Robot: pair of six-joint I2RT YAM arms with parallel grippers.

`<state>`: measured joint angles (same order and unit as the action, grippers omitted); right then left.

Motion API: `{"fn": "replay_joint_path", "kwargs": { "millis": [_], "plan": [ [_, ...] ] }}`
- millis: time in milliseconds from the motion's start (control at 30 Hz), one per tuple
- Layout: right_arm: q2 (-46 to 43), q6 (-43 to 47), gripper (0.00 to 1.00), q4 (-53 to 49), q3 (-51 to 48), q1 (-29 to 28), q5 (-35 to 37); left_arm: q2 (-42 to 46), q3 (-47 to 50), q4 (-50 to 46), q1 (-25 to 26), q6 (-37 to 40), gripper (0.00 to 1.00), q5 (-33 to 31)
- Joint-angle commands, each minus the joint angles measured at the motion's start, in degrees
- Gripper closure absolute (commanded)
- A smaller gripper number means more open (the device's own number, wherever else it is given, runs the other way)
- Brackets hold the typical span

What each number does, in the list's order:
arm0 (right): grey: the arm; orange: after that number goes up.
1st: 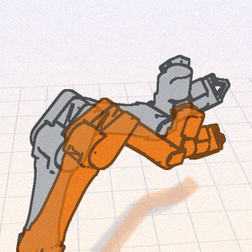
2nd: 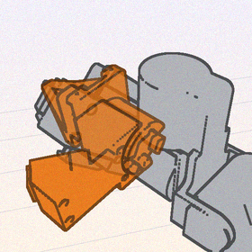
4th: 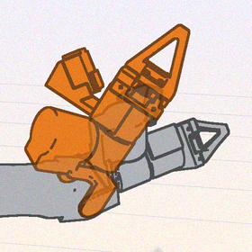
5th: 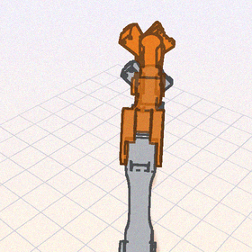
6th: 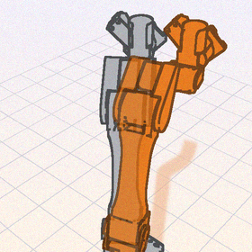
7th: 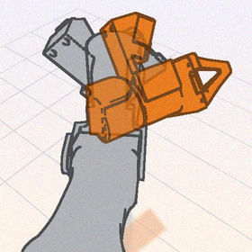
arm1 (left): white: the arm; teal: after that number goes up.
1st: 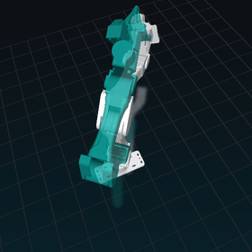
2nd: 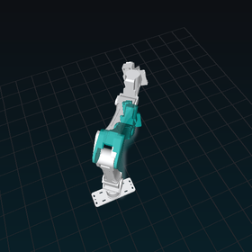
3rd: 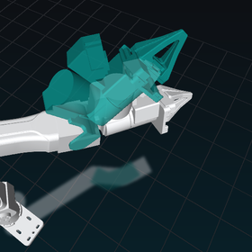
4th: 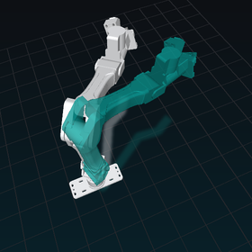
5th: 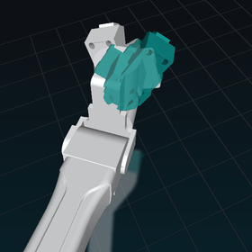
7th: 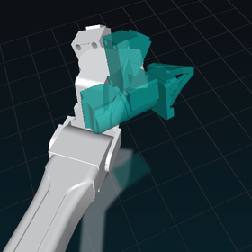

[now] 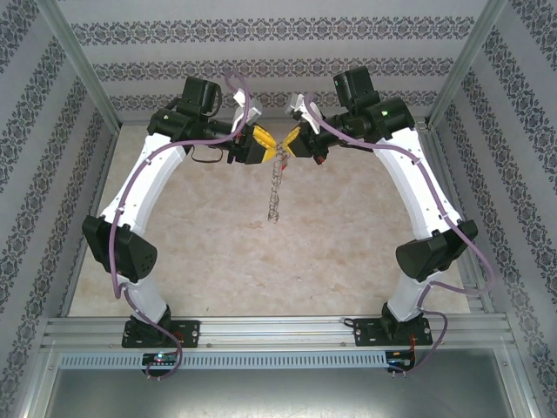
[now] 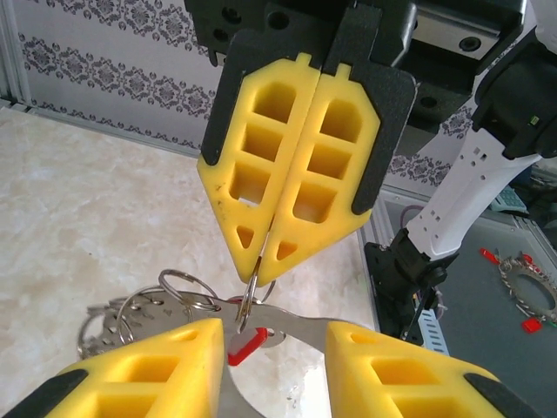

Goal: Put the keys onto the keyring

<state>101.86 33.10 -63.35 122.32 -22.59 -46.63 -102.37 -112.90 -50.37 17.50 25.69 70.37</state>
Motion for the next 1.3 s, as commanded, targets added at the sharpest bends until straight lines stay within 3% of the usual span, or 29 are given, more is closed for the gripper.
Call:
{"fn": "replay_joint_path", "kwargs": {
  "millis": [0,1267],
  "plan": [
    [-2.2,-0.5,1.00,1.9,-0.2,0.5,-2.9,0.4,0.1,-0.3,-0.4,1.0,0.64,2.8],
    [-0.8,-0.5,1.00,1.8,-0.7,-0.9,-4.3,-1.7,-0.7,3.8,0.7,-1.5,0.65,3.8]
  ]
}}
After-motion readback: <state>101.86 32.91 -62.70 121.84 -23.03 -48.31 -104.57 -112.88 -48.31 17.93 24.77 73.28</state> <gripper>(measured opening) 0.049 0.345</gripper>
